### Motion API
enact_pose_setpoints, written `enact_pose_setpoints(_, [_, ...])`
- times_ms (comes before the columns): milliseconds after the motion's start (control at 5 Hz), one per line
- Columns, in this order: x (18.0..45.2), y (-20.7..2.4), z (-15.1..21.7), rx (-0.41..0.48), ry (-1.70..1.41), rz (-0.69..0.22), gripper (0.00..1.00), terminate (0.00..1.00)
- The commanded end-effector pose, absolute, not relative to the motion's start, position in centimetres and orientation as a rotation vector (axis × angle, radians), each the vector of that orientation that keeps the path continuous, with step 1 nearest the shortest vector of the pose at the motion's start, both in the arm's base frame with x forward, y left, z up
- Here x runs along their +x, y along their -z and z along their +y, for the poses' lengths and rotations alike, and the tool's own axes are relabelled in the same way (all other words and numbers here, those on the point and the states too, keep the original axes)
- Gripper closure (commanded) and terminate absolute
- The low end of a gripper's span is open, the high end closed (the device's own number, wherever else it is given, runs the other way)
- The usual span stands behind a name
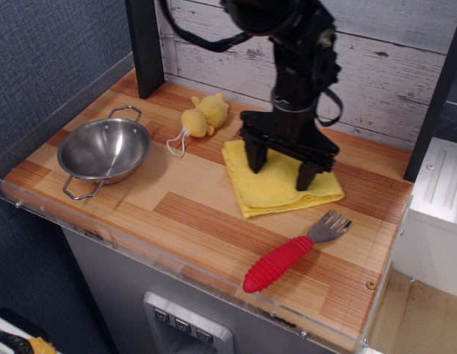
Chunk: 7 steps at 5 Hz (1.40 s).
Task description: Move the towel between the colander and the red fork
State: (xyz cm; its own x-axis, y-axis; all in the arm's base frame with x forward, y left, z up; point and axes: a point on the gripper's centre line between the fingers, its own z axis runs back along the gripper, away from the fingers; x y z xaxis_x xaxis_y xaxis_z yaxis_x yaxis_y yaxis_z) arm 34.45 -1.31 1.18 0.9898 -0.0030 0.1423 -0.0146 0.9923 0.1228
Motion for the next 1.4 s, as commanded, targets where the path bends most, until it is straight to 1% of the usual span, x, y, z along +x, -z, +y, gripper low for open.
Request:
enact_pose_setpoints(0, [32.2, -2.3, -0.8, 0.122, -0.012, -0.166, 0.00, 0.00])
enact_pose_setpoints(200, [30.7, -1.8, -0.7, 0.116, 0.005, -0.159, 0.00, 0.00])
enact_pose_setpoints(400, [29.3, -1.9, -0.5, 0.114, 0.013, -0.161, 0.00, 0.00])
enact_pose_setpoints(600, [28.2, -1.9, -0.5, 0.099, 0.024, -0.167, 0.00, 0.00])
enact_pose_setpoints(1200, [25.4, -2.0, 0.3, 0.095, 0.041, -0.169, 0.00, 0.00])
